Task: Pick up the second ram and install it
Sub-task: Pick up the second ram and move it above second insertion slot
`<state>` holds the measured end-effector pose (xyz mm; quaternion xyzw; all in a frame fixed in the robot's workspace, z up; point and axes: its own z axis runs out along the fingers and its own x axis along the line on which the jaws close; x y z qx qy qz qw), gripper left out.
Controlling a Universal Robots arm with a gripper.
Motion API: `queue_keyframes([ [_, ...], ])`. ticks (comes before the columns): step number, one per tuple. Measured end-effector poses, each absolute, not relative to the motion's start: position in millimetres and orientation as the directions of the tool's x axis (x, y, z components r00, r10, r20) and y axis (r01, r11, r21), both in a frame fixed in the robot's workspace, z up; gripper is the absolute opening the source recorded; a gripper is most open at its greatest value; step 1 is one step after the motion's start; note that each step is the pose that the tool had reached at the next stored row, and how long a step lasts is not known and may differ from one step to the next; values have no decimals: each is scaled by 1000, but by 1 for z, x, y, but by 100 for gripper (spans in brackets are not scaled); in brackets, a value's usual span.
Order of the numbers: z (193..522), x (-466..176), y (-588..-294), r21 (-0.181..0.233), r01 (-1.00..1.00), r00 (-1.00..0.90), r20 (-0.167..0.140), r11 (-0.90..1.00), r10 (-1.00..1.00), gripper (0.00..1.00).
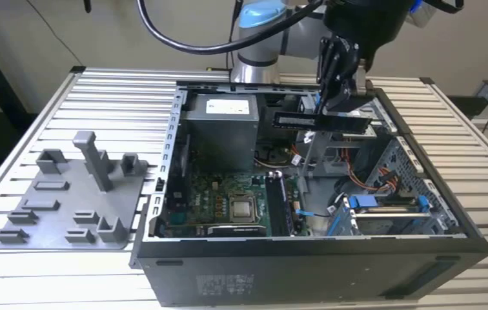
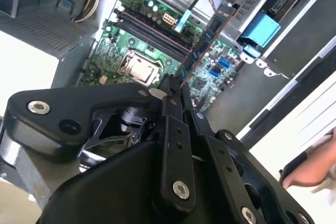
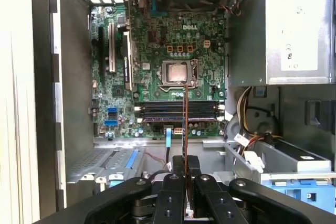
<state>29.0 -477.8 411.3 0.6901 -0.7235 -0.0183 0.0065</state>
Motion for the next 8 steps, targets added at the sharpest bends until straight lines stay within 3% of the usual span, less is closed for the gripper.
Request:
queue_keyframes([
  [8, 411, 27, -448, 35, -998, -49, -16, 49, -999, 14],
])
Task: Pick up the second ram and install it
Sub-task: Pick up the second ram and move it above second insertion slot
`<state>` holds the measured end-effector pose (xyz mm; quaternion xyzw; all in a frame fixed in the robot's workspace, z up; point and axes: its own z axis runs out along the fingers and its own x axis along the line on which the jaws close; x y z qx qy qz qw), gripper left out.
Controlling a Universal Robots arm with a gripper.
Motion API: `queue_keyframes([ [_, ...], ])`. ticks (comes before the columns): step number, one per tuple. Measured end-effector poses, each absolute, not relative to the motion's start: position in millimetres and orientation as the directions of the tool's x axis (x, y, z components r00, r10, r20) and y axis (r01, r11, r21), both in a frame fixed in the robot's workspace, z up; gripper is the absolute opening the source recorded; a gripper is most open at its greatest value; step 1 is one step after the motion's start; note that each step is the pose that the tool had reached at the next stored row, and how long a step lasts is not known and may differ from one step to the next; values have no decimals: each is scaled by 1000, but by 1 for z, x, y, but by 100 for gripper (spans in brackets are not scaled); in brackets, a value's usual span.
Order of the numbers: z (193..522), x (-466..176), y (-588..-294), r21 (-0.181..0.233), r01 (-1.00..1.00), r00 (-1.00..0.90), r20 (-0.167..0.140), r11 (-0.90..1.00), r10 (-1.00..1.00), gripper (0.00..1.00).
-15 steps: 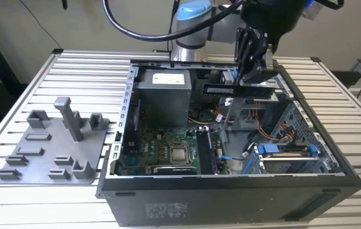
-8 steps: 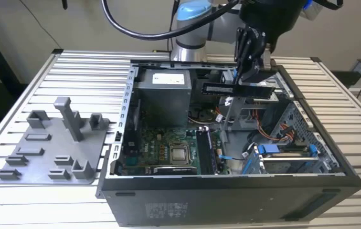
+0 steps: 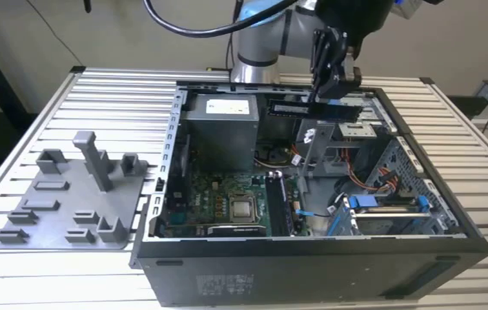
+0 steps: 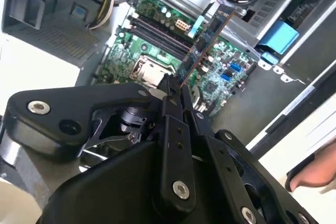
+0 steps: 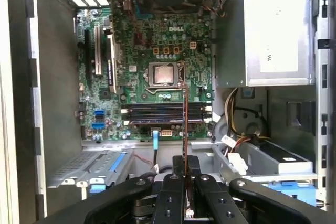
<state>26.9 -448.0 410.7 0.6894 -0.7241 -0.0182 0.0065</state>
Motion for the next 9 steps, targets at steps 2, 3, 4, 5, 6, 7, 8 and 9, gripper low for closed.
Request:
queue_keyframes([
  [2, 410, 27, -439, 35, -998, -49, -16, 49, -999, 14],
  [3, 410, 27, -436, 35, -998, -49, -16, 49, -999, 14],
  [4, 410, 27, -433, 35, -998, -49, -16, 49, -999, 14],
  [5, 410, 27, -432, 35, -998, -49, -16, 49, -999, 14],
  [6, 410, 27, -431, 35, -998, -49, -16, 49, -999, 14],
  [7, 410, 27, -430, 35, -998, -49, -16, 49, -999, 14],
  [8, 410, 27, -430, 35, -998, -49, -16, 49, -999, 14],
  [9, 410, 27, -430, 35, -998, -49, -16, 49, -999, 14],
])
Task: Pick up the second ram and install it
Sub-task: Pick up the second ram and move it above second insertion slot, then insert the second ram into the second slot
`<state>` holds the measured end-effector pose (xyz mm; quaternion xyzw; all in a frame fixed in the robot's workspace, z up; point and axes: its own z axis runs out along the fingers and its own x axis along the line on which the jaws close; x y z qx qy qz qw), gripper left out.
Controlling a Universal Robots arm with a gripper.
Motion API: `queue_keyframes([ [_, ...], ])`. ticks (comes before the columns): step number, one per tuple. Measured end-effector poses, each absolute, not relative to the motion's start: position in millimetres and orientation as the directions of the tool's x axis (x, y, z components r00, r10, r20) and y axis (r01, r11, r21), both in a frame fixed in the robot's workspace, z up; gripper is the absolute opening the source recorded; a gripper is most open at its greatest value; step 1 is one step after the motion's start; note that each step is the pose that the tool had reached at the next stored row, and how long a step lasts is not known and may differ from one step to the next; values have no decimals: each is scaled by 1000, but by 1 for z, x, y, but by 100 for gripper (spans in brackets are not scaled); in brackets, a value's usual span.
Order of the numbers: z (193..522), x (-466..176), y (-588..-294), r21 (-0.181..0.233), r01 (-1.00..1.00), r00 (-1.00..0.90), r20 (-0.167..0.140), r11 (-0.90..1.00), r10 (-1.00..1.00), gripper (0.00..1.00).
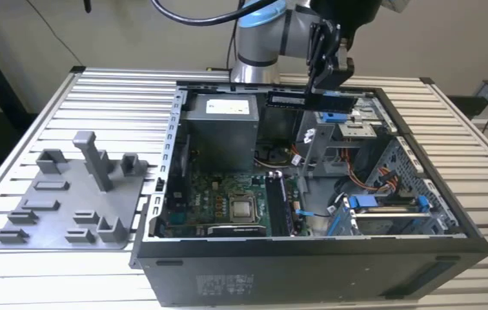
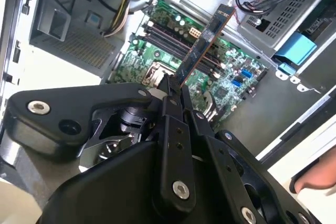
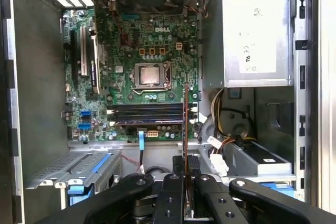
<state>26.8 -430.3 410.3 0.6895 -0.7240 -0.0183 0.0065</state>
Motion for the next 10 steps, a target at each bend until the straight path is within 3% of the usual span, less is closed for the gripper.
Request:
queue_keyframes([
  [10, 410, 27, -430, 35, -998, -49, -16, 49, -999, 14],
])
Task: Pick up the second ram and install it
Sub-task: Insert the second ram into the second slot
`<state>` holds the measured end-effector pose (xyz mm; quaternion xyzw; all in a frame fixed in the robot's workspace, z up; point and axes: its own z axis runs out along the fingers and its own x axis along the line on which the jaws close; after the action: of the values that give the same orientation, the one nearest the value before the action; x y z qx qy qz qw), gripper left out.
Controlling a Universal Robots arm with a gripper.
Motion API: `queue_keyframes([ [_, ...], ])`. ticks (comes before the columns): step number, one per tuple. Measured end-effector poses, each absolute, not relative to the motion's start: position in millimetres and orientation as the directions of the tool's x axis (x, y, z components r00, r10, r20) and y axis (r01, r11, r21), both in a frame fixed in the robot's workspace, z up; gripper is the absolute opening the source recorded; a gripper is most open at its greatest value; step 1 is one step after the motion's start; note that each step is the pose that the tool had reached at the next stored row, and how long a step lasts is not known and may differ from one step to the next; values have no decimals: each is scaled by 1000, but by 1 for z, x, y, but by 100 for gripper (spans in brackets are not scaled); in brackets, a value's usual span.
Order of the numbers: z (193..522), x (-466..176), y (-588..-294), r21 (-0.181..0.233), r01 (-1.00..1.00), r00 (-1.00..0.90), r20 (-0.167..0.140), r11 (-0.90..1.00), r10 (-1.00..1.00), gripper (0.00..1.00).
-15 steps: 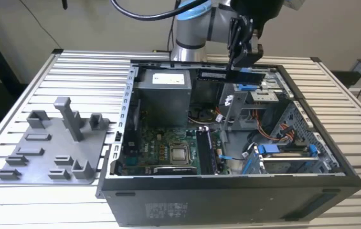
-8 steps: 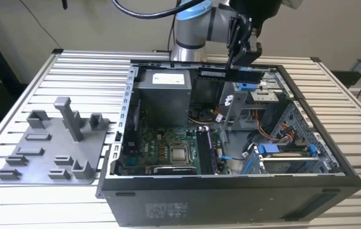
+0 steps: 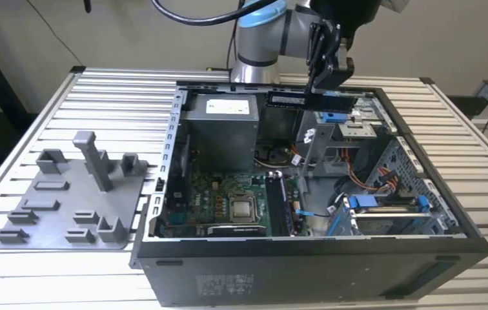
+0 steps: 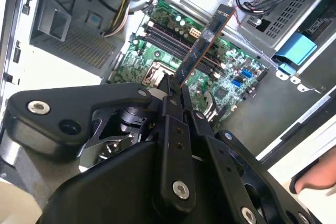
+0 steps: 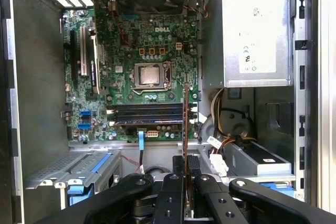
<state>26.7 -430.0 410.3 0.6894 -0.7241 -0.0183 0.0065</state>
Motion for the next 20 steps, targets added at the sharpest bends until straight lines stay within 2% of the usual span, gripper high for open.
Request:
queue_keyframes([
  [20, 410, 27, -430, 35, -984, -174, -16, 174, -985, 14],
])
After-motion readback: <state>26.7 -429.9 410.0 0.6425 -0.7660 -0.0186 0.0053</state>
